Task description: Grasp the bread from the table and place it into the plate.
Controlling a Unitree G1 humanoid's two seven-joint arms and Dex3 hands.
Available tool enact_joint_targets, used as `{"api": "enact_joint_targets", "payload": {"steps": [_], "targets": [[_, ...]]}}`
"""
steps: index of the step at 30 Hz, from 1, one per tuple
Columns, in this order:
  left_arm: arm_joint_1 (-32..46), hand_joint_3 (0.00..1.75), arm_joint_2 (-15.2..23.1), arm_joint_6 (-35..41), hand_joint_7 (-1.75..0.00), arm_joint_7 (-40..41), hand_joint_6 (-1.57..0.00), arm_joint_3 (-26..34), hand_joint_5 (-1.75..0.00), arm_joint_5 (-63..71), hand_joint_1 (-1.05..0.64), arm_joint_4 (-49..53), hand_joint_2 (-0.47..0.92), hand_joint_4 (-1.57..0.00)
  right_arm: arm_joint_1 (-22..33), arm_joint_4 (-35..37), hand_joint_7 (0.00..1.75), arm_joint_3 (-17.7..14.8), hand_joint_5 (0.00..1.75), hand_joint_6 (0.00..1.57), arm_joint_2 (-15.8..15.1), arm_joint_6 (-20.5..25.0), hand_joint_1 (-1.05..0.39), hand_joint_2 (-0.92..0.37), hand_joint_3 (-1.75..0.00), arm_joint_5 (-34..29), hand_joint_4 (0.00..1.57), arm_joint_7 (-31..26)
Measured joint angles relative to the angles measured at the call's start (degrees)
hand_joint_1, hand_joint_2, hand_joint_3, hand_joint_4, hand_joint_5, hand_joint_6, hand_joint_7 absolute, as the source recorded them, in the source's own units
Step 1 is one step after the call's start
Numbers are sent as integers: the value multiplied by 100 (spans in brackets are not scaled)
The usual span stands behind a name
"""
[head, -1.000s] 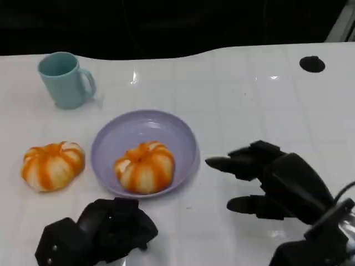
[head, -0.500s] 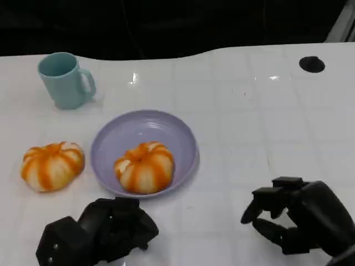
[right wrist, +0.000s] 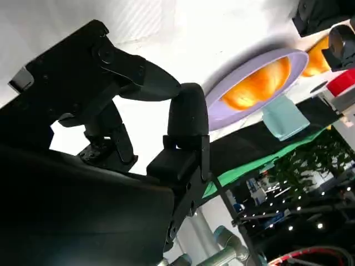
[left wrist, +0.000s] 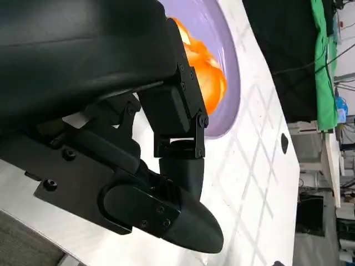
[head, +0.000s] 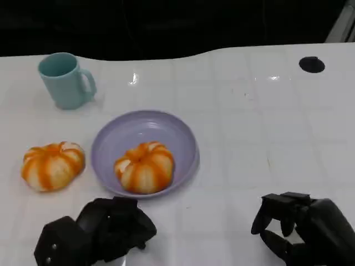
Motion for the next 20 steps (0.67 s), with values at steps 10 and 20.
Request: {"api": "enact_joint_targets", "payload": {"steps": [10,20], "targets": [[-10,0,75,-37,-79,-21,-127,44,-154,-35,-104,85,86,-87,-141,249,154,50,175,62,150,-60,-22,-42,-114,-197,76,-305],[-11,0,77,-47,-79,-25,-128,51,-155,-45,-104,95,86,-87,-169,297,149,52,175,65,154,-75,-21,-42,-111,-195,76,-303]]}}
